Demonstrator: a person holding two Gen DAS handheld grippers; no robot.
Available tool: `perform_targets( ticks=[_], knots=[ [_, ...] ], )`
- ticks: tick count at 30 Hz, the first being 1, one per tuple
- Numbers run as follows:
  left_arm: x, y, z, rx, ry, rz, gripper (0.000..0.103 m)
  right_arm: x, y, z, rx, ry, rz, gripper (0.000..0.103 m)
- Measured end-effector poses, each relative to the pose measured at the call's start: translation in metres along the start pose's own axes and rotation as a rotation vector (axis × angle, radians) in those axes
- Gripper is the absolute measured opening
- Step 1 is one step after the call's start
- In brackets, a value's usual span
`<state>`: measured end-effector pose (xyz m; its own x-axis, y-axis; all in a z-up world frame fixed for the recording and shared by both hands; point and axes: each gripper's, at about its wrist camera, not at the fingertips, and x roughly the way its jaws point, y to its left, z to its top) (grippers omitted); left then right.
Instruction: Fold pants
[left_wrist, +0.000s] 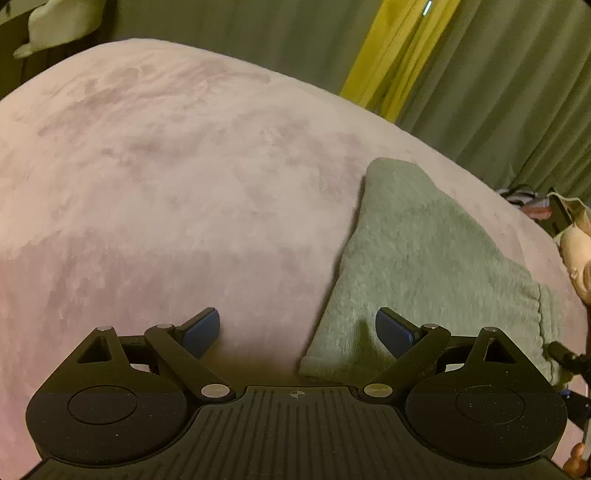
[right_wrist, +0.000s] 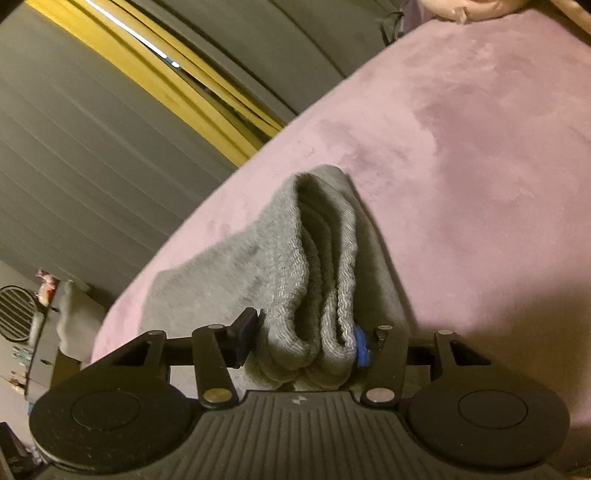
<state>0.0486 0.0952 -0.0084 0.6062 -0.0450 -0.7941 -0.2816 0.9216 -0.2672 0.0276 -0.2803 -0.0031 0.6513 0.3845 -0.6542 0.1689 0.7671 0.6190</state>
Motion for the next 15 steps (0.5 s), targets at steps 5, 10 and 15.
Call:
perform_targets(
  ticks=[5, 10, 15],
  knots=[
    [0.001, -0.004, -0.001, 0.025, 0.008, 0.028, 0.095, -0.002, -0.003, -0.004, -0.008, 0.008, -0.015, 0.062],
    [0.001, -0.008, -0.002, 0.051, 0.020, 0.042, 0.095, -0.004, 0.005, -0.007, -0.078, -0.012, -0.047, 0.055],
    [0.001, -0.010, -0.001, 0.064, 0.026, 0.041, 0.095, -0.005, 0.010, -0.010, -0.142, -0.017, -0.083, 0.054]
  ],
)
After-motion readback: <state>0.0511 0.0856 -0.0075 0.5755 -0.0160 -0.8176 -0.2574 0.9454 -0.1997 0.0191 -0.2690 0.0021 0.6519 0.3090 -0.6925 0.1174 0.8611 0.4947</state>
